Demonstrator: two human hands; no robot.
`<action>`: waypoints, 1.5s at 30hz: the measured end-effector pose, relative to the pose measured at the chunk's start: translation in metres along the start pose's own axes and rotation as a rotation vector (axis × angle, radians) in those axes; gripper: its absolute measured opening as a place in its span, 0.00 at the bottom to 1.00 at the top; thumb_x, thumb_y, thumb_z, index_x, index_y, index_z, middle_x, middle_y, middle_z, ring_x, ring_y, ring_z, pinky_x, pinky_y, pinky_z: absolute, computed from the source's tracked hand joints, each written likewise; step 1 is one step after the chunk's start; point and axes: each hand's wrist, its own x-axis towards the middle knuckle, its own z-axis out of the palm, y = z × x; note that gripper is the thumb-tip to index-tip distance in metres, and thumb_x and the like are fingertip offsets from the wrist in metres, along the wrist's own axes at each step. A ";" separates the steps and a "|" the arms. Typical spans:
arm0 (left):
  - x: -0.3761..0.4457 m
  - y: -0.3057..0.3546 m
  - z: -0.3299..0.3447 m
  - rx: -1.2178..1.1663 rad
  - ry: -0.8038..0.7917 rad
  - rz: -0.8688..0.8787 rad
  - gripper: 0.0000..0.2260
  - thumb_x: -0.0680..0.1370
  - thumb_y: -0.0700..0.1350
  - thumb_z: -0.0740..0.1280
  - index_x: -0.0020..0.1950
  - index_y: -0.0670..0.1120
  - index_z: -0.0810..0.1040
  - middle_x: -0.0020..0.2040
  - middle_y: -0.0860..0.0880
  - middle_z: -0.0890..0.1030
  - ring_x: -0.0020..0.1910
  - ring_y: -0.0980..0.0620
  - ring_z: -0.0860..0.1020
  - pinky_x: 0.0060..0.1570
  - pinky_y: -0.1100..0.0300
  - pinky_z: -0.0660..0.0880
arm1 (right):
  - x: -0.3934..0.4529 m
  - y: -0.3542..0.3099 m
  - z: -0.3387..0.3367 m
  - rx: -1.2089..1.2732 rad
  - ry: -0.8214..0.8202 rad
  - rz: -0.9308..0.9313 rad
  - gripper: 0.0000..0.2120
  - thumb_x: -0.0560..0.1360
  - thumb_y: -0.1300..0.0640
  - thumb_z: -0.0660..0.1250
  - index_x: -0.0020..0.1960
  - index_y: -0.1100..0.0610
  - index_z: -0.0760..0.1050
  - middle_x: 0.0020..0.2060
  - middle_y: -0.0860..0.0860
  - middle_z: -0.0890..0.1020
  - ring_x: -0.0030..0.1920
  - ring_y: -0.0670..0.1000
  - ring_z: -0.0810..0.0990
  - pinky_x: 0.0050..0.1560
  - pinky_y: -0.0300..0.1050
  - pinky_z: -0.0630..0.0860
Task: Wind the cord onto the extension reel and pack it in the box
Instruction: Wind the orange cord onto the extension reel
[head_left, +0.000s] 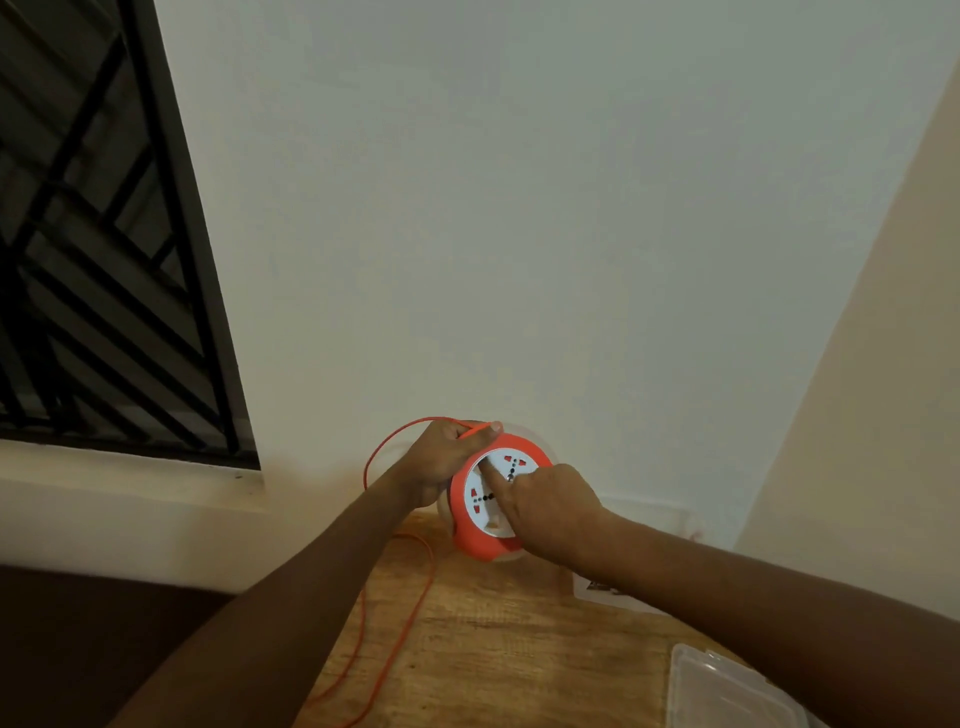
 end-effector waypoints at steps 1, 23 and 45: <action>0.000 0.000 0.001 -0.010 0.002 -0.003 0.15 0.80 0.55 0.69 0.57 0.46 0.85 0.49 0.46 0.90 0.45 0.43 0.89 0.42 0.52 0.86 | 0.001 -0.001 0.001 0.079 -0.014 0.045 0.39 0.78 0.47 0.66 0.80 0.55 0.46 0.69 0.61 0.72 0.61 0.62 0.78 0.60 0.59 0.75; -0.003 -0.009 -0.006 0.034 -0.054 -0.041 0.13 0.80 0.57 0.70 0.50 0.48 0.88 0.47 0.43 0.89 0.43 0.41 0.89 0.39 0.52 0.85 | -0.009 0.040 -0.006 -0.274 0.101 -0.543 0.21 0.76 0.55 0.71 0.67 0.55 0.74 0.76 0.56 0.62 0.66 0.64 0.73 0.54 0.57 0.80; -0.003 0.004 -0.006 -0.032 -0.103 0.009 0.13 0.80 0.56 0.69 0.51 0.50 0.89 0.51 0.42 0.89 0.47 0.43 0.88 0.41 0.54 0.84 | -0.001 0.012 -0.008 -0.303 0.129 -0.430 0.28 0.71 0.50 0.76 0.68 0.49 0.72 0.71 0.64 0.65 0.62 0.66 0.75 0.53 0.63 0.80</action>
